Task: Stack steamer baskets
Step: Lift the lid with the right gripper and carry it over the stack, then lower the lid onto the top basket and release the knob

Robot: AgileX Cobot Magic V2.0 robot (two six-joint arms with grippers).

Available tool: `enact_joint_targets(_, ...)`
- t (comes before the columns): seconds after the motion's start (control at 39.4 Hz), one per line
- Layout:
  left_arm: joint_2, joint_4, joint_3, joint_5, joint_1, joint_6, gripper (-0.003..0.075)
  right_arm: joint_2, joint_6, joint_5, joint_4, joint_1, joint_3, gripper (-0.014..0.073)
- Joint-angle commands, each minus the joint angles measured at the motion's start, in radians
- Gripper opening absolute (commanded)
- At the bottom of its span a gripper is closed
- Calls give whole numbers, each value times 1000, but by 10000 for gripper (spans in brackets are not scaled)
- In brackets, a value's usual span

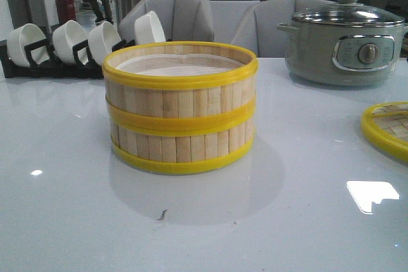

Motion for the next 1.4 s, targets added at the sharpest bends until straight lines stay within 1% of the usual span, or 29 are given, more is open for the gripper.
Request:
enact_joint_targets(0.0,-6,-1,-30,-76,-7,-1,85,-101,-7,-13,5,32,-69,27)
enact_joint_targets(0.18,-6,-1,-30,-76,-7,-1,85,-161,-7,48,5,115,-206,27)
enact_joint_targets(0.33,-6,-1,-30,-76,-7,-1,85,-163,-7,151,5,208,-369,27)
enact_joint_targets(0.43,-6,-1,-30,-76,-7,-1,85,-153,-7,194,5,279,-467,27)
enact_joint_targets(0.58,-6,-1,-30,-76,-7,-1,85,-118,-7,235,5,416,-577,27)
enact_joint_targets(0.74,-6,-1,-30,-76,-7,-1,85,-57,-7,226,5,575,-645,27)
enact_joint_targets(0.86,-6,-1,-30,-76,-7,-1,85,20,-8,226,5,675,-702,27)
enact_joint_targets(1.04,-6,-1,-30,-76,-7,-1,85,111,-9,222,4,737,-786,27)
enact_joint_targets(1.19,-6,-1,-30,-76,-7,-1,85,161,-9,224,2,756,-840,27)
enact_joint_targets(1.37,-6,-1,-30,-76,-7,-1,85,180,-9,246,2,768,-848,27)
